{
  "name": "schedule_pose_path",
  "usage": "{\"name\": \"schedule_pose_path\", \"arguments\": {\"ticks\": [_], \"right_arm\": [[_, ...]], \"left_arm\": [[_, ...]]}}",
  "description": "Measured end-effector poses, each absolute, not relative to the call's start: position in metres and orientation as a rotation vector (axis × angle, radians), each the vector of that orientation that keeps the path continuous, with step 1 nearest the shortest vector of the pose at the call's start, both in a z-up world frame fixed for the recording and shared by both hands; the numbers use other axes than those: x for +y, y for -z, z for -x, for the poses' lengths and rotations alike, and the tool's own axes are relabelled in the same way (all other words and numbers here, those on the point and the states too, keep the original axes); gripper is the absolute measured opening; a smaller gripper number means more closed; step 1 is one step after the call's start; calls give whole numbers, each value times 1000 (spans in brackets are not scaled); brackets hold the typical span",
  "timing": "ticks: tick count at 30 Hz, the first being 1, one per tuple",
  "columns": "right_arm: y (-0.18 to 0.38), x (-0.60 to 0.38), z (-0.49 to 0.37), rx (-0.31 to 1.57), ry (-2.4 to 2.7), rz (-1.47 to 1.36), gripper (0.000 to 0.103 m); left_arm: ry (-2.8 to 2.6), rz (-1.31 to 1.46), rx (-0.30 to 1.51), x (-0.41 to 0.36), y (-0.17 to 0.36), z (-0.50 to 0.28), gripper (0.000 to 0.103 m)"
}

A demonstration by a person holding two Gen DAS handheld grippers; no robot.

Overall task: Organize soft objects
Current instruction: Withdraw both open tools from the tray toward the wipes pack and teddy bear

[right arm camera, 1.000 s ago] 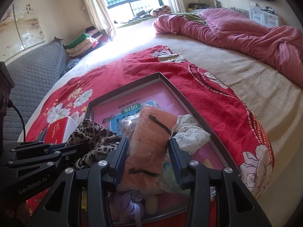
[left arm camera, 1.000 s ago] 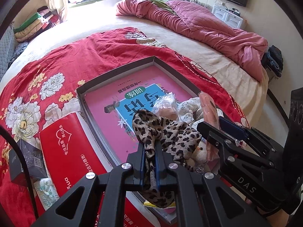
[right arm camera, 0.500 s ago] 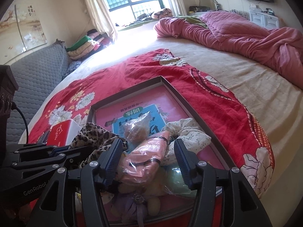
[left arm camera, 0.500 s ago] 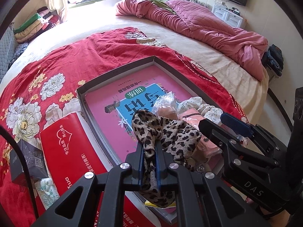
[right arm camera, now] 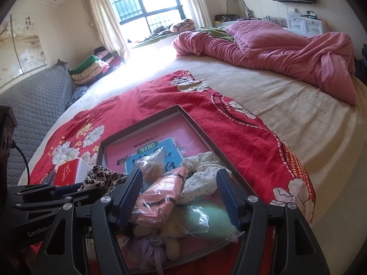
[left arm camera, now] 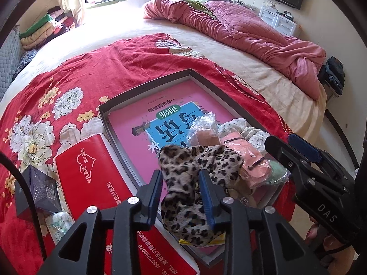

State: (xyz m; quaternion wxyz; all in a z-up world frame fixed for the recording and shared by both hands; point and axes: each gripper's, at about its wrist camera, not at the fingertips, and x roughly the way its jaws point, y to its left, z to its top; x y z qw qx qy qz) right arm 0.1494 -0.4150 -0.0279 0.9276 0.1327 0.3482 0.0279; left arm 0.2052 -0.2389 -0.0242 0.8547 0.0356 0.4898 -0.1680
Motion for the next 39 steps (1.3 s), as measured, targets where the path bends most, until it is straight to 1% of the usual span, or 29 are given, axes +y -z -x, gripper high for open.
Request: {"name": "schedule_pose_path", "arguments": {"ticks": [2, 7, 11, 13, 14, 17, 35, 39], "right_arm": [[26, -415, -147, 708, -55, -269, 69], [22, -416, -144, 702, -37, -264, 69], [15, -415, -139, 692, -29, -254, 70], [10, -414, -136, 682, -22, -243, 71], [8, -414, -135, 680, -20, -237, 73], [2, -411, -131, 668, -15, -219, 74], [-36, -367, -105, 621, -56, -101, 75], [-41, -353, -97, 613, -77, -79, 75]], "left_arm": [[345, -66, 1024, -236, 22, -205, 45], [344, -68, 1012, -234, 17, -202, 46], [346, -70, 998, -233, 10, -198, 56], [337, -76, 991, -233, 6, -195, 58], [331, -75, 987, -232, 4, -195, 60], [322, -71, 971, -227, -3, -191, 64], [272, -62, 928, -190, -34, -161, 67], [263, -51, 921, -180, -39, -153, 69]]}}
